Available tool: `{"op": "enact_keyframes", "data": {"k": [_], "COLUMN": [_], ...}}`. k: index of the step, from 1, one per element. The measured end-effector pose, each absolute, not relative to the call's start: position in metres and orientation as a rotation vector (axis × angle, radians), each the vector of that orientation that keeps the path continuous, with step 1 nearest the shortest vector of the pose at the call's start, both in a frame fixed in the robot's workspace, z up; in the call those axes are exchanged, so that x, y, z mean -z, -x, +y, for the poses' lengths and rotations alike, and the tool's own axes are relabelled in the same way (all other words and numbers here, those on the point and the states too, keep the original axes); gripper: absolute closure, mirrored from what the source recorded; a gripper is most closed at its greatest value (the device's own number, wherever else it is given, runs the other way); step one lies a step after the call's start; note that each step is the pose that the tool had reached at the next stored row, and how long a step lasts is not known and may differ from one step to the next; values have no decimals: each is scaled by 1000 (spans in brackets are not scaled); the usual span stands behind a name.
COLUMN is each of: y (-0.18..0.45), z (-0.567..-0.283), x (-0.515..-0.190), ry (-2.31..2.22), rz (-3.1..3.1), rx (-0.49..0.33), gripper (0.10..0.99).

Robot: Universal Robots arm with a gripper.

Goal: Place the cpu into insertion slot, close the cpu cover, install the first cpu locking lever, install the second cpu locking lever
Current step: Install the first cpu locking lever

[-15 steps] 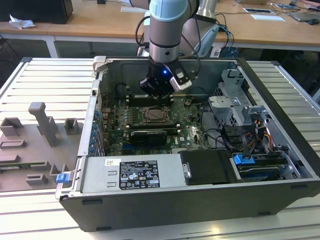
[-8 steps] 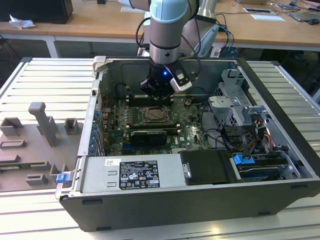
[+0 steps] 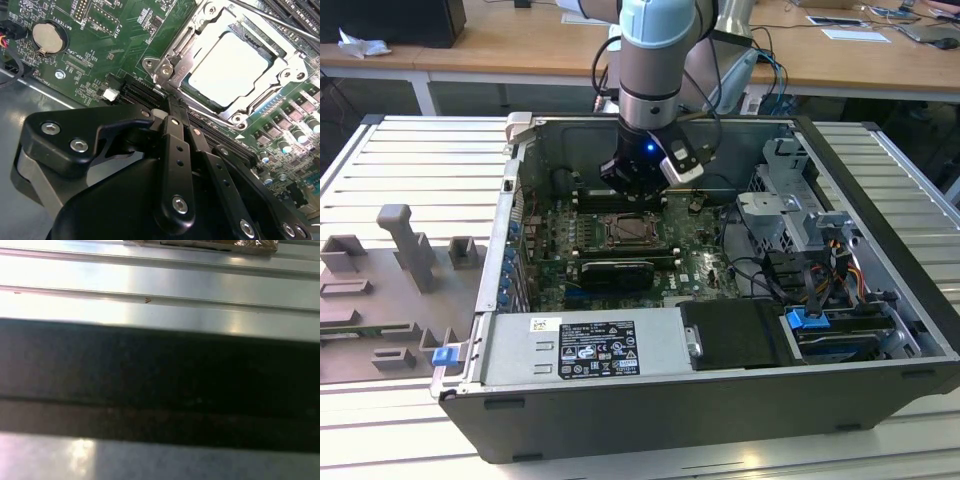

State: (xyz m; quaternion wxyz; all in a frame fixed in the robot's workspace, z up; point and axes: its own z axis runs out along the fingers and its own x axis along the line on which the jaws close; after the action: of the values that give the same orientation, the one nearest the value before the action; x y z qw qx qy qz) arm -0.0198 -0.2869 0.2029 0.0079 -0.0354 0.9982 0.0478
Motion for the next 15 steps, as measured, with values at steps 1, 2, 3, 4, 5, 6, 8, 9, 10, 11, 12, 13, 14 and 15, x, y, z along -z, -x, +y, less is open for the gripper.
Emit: {"op": "enact_keyframes", "data": {"k": [1, 2, 3, 4, 5, 6, 8, 9, 10, 11, 12, 13, 14, 15], "y": [20, 20, 20, 20, 20, 20, 20, 20, 20, 20, 20, 20, 20, 20], "z": [-287, -287, -287, -287, -287, -287, -287, -287, -287, -287, -287, -287, -287, -287], "x": [-203, -203, -203, -203, -203, -203, -204, -204, -204, -205, -205, -205, -206, -206], "ry": [111, 111, 111, 111, 111, 111, 111, 111, 111, 111, 111, 111, 111, 111], "rz": [3120, 3120, 3120, 3120, 3120, 3120, 3120, 3120, 3120, 3120, 3120, 3120, 3120, 3120], "rx": [-149, -149, -149, -149, -149, -149, -149, -149, -149, -149, -150, -149, -149, -149], "gripper": [980, 980, 980, 980, 980, 980, 980, 980, 980, 980, 980, 980, 980, 980]}}
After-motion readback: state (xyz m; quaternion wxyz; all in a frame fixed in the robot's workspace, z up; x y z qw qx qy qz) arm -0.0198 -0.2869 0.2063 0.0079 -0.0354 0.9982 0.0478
